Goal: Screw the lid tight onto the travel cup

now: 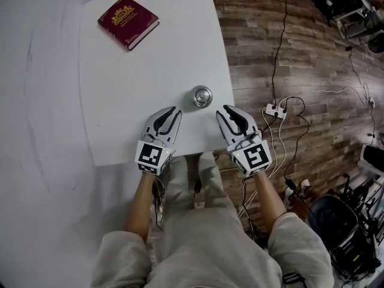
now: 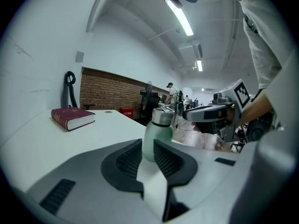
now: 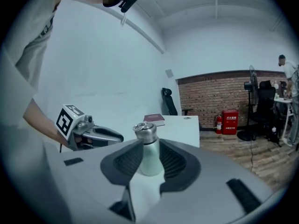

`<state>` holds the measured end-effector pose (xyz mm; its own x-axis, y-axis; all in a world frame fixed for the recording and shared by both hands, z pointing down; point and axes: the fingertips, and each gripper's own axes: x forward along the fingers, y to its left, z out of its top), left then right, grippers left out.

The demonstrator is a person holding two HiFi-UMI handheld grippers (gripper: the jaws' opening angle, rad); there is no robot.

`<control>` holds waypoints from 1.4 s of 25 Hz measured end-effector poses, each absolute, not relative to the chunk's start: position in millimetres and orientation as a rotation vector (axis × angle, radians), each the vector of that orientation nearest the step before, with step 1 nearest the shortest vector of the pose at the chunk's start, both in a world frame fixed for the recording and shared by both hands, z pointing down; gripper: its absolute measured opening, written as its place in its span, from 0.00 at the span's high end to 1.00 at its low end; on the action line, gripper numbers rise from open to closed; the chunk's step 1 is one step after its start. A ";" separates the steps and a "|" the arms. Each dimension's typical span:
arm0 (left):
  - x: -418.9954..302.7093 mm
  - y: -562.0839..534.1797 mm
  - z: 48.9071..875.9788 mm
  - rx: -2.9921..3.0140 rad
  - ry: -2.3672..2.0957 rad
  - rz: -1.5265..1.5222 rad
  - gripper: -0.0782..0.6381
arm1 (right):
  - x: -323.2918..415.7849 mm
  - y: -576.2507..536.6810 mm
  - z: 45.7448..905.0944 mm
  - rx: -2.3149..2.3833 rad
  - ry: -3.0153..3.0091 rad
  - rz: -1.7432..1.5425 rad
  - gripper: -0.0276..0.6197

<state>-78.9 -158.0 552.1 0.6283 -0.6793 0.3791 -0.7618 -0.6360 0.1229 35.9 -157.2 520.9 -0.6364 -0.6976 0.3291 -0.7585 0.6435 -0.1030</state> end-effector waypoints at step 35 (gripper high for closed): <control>-5.0 -190.3 591.9 2.771 -0.857 0.510 0.45 | -53.1 -207.4 513.5 0.680 -2.766 0.074 0.45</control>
<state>-5.0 -190.3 591.9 0.7727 -0.5087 0.3797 -0.5764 -0.8128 0.0841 -53.1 -207.4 513.5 -0.8462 -0.4459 0.2918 -0.4608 0.8873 0.0193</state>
